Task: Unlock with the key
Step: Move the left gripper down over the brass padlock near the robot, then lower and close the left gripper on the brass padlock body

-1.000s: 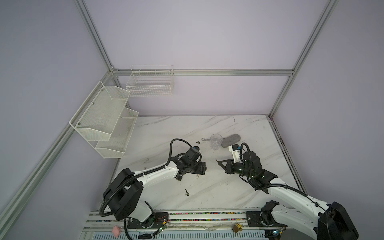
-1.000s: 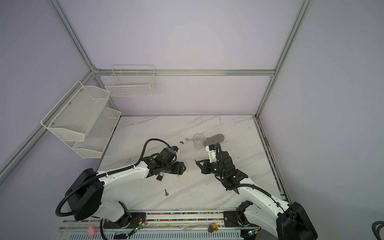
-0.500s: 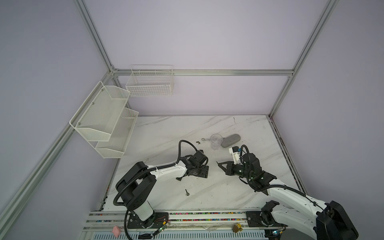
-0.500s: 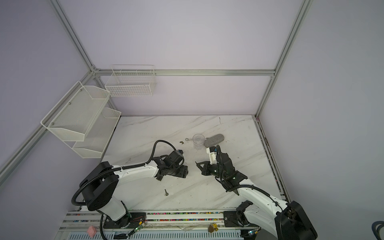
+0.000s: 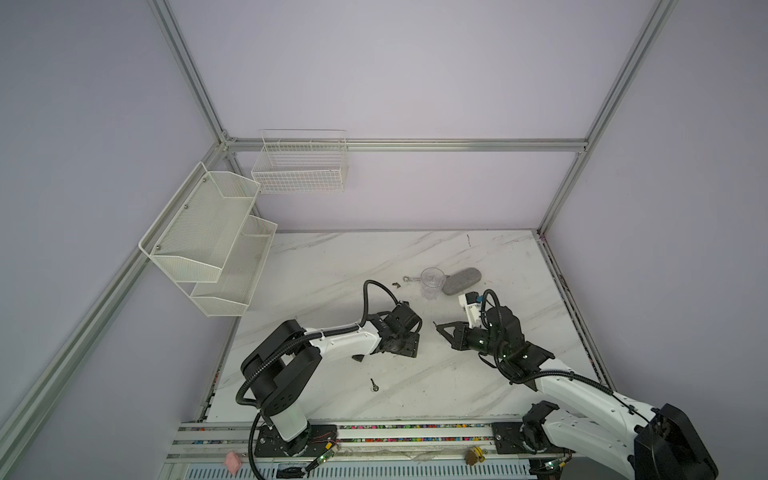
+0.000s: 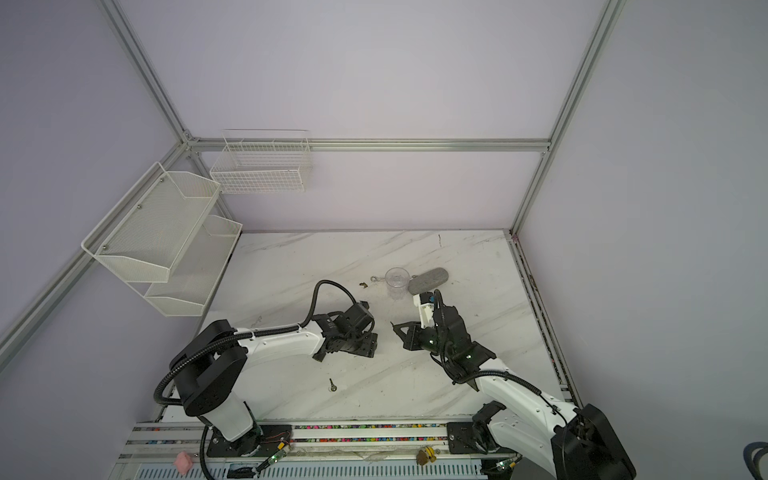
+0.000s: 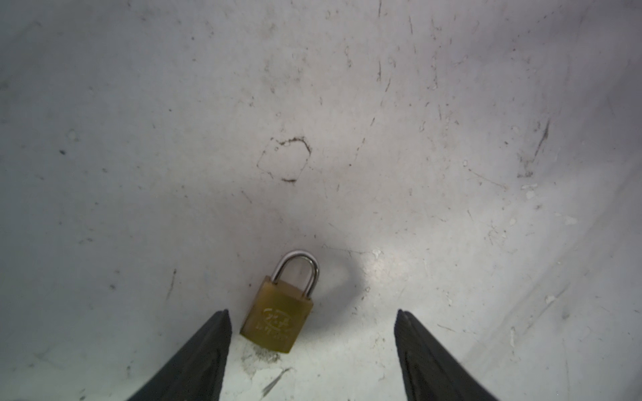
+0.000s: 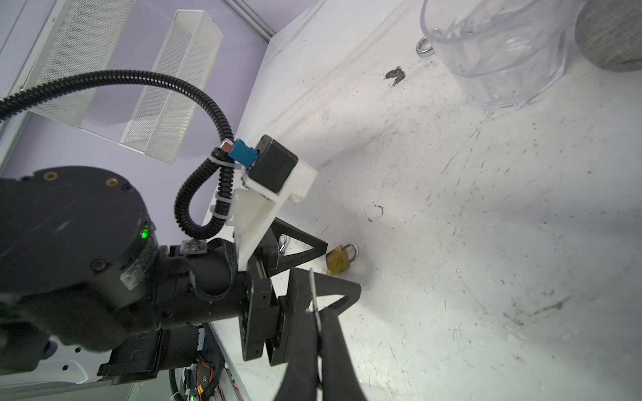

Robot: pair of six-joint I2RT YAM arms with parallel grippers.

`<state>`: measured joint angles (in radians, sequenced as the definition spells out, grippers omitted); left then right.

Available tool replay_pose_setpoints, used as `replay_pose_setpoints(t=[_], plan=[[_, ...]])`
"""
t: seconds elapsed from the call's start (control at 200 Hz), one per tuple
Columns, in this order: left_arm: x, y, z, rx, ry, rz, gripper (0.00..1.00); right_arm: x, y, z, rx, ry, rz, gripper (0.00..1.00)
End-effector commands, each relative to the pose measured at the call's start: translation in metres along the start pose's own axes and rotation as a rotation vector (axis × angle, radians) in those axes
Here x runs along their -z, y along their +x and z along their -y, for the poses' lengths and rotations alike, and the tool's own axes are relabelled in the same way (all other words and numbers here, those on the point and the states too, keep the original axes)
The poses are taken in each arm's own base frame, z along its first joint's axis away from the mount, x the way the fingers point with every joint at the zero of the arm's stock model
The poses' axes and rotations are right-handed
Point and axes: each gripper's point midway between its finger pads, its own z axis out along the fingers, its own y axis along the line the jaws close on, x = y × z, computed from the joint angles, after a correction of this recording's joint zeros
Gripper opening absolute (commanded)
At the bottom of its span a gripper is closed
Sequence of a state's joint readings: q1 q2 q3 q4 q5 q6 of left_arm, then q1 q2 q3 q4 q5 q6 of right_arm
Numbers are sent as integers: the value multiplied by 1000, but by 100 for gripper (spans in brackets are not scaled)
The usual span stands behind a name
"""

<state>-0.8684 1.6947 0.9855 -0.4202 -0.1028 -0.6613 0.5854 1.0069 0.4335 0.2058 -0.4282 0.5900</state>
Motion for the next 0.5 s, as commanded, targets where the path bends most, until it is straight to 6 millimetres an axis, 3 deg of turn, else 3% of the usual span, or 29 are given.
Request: replay_pose_setpoints(t=[0.0, 0.345, 0.495], plan=[[6, -30, 10, -1, -19, 76, 75, 1, -3, -3, 8, -6, 23, 0], [-2, -24, 22, -48, -27, 50, 73, 4, -5, -4, 6, -8, 33, 0], [-1, -13, 15, -36, -98, 28, 69, 4, -5, -5, 3, -7, 32, 0]])
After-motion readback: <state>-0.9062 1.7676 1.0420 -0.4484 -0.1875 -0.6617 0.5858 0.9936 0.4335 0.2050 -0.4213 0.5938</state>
